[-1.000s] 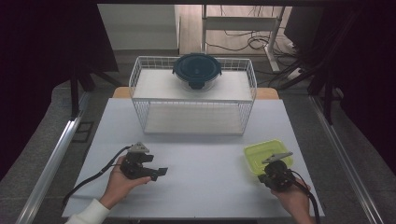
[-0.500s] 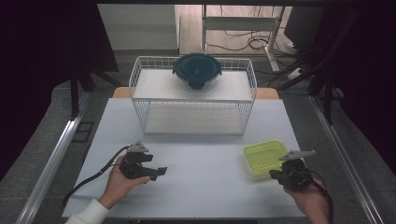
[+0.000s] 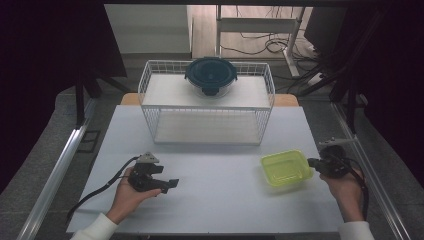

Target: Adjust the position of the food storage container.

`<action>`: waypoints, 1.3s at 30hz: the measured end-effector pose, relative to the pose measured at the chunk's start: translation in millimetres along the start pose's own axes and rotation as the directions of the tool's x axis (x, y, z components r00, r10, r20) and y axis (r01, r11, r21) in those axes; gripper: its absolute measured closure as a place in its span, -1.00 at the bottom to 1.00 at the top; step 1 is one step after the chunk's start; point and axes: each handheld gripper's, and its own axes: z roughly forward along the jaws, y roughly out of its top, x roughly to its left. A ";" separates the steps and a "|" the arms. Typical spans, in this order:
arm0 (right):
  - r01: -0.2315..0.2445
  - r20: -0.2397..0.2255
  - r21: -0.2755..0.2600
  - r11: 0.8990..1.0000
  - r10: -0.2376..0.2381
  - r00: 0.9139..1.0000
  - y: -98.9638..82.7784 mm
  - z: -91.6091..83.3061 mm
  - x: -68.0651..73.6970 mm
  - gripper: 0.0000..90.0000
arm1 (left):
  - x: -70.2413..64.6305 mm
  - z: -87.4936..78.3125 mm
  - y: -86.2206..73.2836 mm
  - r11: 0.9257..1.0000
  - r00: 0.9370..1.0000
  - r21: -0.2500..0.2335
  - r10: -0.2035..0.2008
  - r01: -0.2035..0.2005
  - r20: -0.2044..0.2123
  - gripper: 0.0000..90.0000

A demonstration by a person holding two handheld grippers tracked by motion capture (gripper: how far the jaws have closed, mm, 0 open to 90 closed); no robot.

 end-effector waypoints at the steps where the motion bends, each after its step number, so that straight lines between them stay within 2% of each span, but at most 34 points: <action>1: -0.008 0.002 0.006 1.000 0.008 1.000 1.5 3.3 -3.9 0.97 | -0.4 0.1 -0.1 1.000 1.000 0.000 -0.004 0.004 -0.002 -0.61; 2: -0.017 0.009 0.020 1.000 0.017 1.000 3.5 10.7 -11.7 0.97 | -0.5 0.2 -0.1 1.000 1.000 0.000 -0.005 0.005 -0.003 -0.61; 3: -0.017 0.009 0.020 1.000 0.017 1.000 3.5 10.7 -11.7 0.97 | -0.5 0.2 -0.1 1.000 1.000 0.000 -0.005 0.005 -0.003 -0.61; 8: -0.044 0.035 0.075 0.996 0.042 0.999 5.4 33.8 -34.5 0.97 | -0.2 0.1 0.4 1.000 1.000 -0.002 -0.012 0.012 -0.008 -0.61; 12: -0.032 0.027 0.111 0.993 0.029 0.999 5.7 46.4 -39.8 0.97 | -0.9 0.3 -0.1 1.000 1.000 0.001 -0.013 0.013 -0.009 -0.60; 24: -0.003 0.002 0.158 0.987 0.002 1.000 4.4 53.8 -30.1 0.97 | -2.2 -1.4 -0.6 1.000 0.999 -0.001 -0.023 0.023 -0.022 -0.60; 28: -0.009 -0.013 0.158 0.987 0.012 1.000 3.8 52.8 -26.6 0.97 | -2.0 -1.8 -0.5 1.000 0.999 -0.002 -0.022 0.022 -0.023 -0.60; 39: 0.023 -0.064 0.166 0.986 -0.012 0.998 6.7 55.6 -3.9 0.97 | -1.5 -2.2 -0.6 1.000 0.999 -0.003 -0.015 0.015 -0.031 -0.59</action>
